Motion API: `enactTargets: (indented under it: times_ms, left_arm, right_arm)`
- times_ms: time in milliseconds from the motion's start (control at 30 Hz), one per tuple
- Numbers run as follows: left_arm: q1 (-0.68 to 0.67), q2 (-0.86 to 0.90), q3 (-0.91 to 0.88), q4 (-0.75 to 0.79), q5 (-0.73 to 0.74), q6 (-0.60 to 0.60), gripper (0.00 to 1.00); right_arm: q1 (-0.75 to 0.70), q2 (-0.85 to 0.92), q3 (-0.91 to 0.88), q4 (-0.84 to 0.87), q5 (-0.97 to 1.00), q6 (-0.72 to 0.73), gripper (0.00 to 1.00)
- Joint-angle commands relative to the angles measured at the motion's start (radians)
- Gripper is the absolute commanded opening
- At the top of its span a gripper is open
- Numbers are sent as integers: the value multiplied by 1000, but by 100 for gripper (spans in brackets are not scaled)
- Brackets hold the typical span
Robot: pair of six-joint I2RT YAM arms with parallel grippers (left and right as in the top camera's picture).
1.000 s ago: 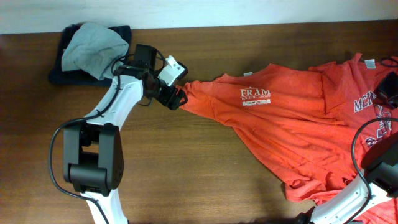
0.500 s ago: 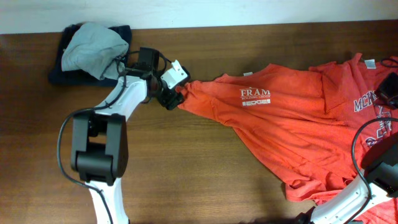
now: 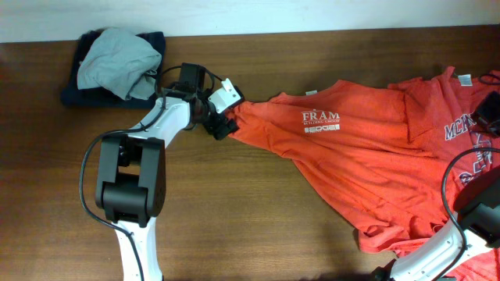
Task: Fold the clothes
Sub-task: 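Reach the left gripper to the shirt's left sleeve and grasp it, then pull the sleeve leftward with the left gripper to stretch the shirt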
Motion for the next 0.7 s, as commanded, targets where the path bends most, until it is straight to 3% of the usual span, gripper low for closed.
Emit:
enactTargets:
  times_ms: [0,167,233,300,400,433,533,633,667]
  left_arm:
    - [-6,16,15,6,29,17,93]
    - [-10,16,14,28,23,17,94]
    - [-10,16,14,28,23,16,89]
    - [-10,18,14,26,23,16,72]
    - [-19,21,14,24,27,16,64]
    - [-25,24,14,24,30,16,50]
    - [-31,24,14,24,29,16,19]
    - [-31,24,14,23,29,16,1]
    - [-30,23,14,18,28,16,1]
  right_arm:
    - [6,-12,16,-1,36,-11,4]
    - [6,-12,16,-4,36,-11,4]
    - [6,-12,16,-5,36,-11,4]
    - [6,-12,16,-5,36,-11,4]
    - [6,-12,16,-4,36,-11,4]
    - [6,-12,16,-4,36,-11,4]
    - [6,-12,16,-4,36,-11,4]
    - [6,-12,16,-4,36,-11,4]
    - [6,-12,16,-4,36,-11,4]
